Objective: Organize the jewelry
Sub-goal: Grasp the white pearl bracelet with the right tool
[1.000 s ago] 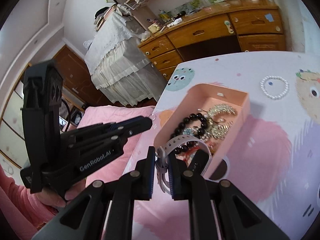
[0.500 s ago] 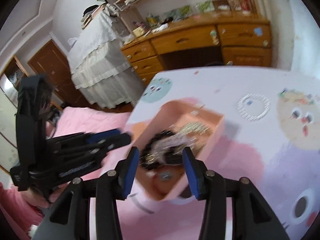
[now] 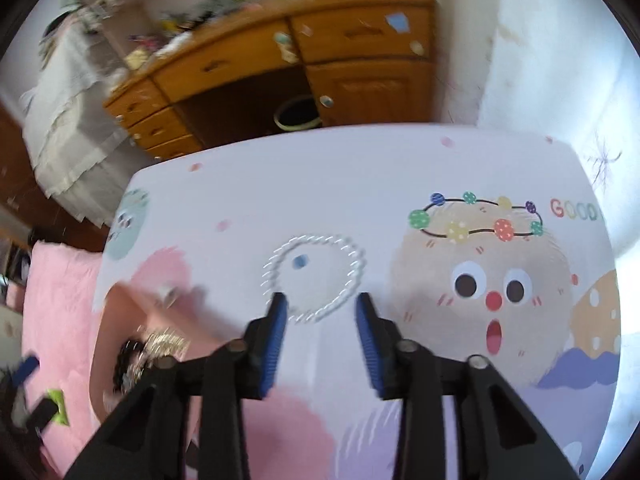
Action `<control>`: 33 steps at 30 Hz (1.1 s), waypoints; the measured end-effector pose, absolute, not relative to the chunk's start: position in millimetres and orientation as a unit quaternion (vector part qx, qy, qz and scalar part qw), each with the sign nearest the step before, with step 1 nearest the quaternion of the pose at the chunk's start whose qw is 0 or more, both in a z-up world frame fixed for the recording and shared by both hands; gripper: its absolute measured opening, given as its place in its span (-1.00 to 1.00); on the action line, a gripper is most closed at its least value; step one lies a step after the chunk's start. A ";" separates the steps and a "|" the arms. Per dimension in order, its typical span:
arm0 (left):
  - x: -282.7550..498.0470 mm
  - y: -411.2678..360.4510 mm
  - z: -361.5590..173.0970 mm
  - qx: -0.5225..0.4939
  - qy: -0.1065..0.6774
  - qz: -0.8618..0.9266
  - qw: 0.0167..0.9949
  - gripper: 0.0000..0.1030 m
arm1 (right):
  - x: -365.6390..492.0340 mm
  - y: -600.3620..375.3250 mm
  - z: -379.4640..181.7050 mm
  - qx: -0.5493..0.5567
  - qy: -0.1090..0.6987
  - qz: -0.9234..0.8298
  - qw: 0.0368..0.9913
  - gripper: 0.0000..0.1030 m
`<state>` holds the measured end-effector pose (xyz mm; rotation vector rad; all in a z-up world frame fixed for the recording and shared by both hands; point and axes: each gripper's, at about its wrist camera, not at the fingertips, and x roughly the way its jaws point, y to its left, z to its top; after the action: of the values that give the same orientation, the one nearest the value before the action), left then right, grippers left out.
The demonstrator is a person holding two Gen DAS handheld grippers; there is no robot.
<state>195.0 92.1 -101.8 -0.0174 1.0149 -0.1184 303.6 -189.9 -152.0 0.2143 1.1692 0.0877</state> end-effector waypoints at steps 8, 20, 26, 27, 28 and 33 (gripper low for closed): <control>189.2 114.5 -109.5 -0.019 0.480 -0.034 0.877 0.77 | 343.0 -214.6 -176.8 0.148 0.610 0.011 0.778 -0.73; 178.9 142.1 -134.6 -0.057 0.505 0.006 0.861 0.77 | 358.1 -208.9 -189.2 0.134 0.649 0.003 0.749 -0.77; 176.3 147.7 -141.4 -0.058 0.513 0.013 0.856 0.77 | 366.3 -205.3 -188.1 0.106 0.663 -0.002 0.741 -0.86; 176.4 148.2 -142.4 -0.061 0.514 0.013 0.855 0.77 | 367.5 -201.0 -187.6 0.089 0.664 0.002 0.742 -0.86; 177.0 148.4 -143.8 -0.064 0.516 0.012 0.854 0.77 | 368.1 -196.6 -187.1 0.070 0.665 0.005 0.744 -0.87; 173.9 149.2 -151.3 -0.078 0.530 0.008 0.845 0.77 | 367.8 -182.6 -185.0 0.021 0.654 0.017 0.756 -0.87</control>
<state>173.9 149.2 -151.3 -0.1642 1.1182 0.0170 367.8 -182.6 -185.0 0.0462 1.4256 0.0369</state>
